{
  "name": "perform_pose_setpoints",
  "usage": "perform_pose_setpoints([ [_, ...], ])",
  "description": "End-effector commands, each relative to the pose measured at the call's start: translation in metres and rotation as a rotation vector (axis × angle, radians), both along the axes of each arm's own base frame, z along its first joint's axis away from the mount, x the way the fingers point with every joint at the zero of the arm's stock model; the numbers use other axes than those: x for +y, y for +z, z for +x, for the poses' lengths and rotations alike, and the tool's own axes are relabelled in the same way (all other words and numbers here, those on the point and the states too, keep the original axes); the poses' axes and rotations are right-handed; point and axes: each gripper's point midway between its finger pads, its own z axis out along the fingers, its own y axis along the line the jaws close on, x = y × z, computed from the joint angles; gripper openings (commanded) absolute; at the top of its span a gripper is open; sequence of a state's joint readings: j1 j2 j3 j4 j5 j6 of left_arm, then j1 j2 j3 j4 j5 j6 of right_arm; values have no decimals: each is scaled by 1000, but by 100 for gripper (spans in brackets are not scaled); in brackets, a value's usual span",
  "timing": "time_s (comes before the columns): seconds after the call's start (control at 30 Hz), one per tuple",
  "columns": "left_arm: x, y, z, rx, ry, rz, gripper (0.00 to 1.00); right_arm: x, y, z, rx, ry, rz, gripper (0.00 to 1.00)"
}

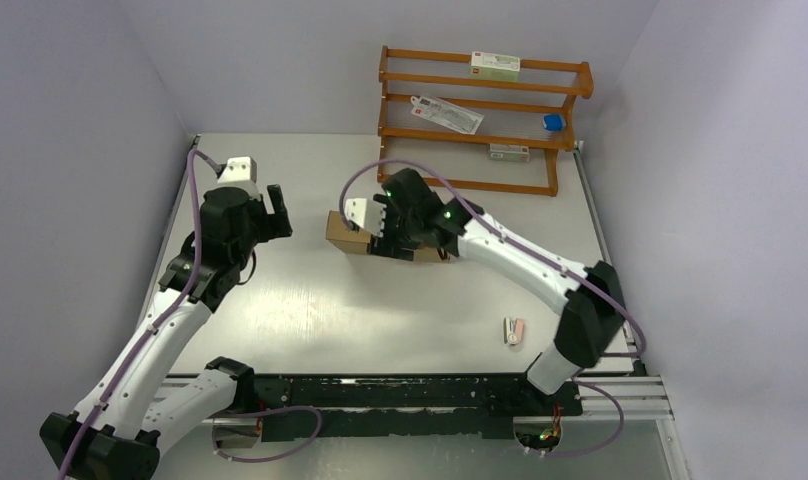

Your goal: Fold the paper box

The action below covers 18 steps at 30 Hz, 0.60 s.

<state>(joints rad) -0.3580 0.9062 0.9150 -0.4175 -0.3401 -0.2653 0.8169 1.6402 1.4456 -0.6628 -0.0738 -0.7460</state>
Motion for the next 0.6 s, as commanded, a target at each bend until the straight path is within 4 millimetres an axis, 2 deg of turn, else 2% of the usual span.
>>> perform_pose_setpoints([
  [0.0,9,7,-7,-25,38,13,86,-9,15,12,-293,-67,-27,68],
  [0.07,12,9,-8,-33,49,12,86,-11,8,12,-352,-81,-46,66],
  [0.2,17,14,-12,-57,70,7,86,-16,-20,5,-462,-75,-99,66],
  [0.37,21,19,-16,-84,86,1,85,-12,-53,-21,-556,-49,-196,71],
  [0.47,23,23,-18,-98,94,-3,85,-17,-76,-38,-528,-62,-248,76],
  [0.57,23,23,-20,-102,88,-9,86,-21,-89,-56,-500,-70,-246,80],
])
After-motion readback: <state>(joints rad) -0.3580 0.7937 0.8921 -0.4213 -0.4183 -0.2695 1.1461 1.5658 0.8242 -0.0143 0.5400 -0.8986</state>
